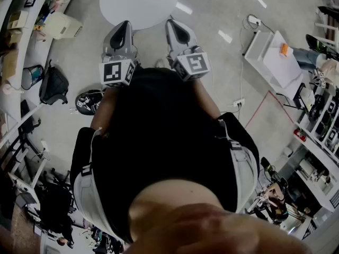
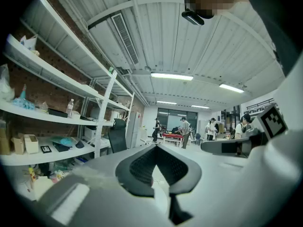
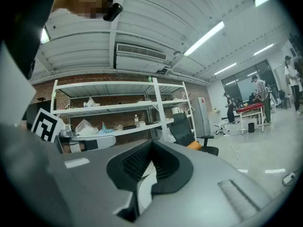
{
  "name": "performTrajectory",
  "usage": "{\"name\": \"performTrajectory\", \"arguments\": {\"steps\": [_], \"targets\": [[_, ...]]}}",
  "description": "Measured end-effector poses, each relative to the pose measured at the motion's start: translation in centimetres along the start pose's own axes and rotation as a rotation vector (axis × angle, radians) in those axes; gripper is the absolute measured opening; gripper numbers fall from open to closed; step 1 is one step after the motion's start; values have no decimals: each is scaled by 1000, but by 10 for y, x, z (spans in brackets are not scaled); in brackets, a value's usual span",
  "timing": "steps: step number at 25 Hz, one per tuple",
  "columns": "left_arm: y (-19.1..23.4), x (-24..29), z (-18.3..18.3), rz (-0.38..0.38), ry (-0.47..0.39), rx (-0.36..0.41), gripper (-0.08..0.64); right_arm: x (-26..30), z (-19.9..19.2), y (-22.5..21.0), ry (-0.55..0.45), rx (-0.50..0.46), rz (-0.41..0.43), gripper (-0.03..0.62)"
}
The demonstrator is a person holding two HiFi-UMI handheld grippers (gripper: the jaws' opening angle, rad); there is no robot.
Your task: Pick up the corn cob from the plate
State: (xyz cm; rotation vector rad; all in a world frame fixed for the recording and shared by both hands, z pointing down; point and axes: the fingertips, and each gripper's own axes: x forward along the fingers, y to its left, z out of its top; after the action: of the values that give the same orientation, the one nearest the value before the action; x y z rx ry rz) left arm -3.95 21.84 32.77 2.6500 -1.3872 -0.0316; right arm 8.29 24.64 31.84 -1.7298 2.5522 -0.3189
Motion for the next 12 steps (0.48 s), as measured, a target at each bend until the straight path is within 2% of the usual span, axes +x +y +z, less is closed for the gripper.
{"name": "performTrajectory", "arguments": {"steps": [12], "targets": [[11,-3,1,13,-12,-9,6,5,-5,5,-1,11,0,8]]}}
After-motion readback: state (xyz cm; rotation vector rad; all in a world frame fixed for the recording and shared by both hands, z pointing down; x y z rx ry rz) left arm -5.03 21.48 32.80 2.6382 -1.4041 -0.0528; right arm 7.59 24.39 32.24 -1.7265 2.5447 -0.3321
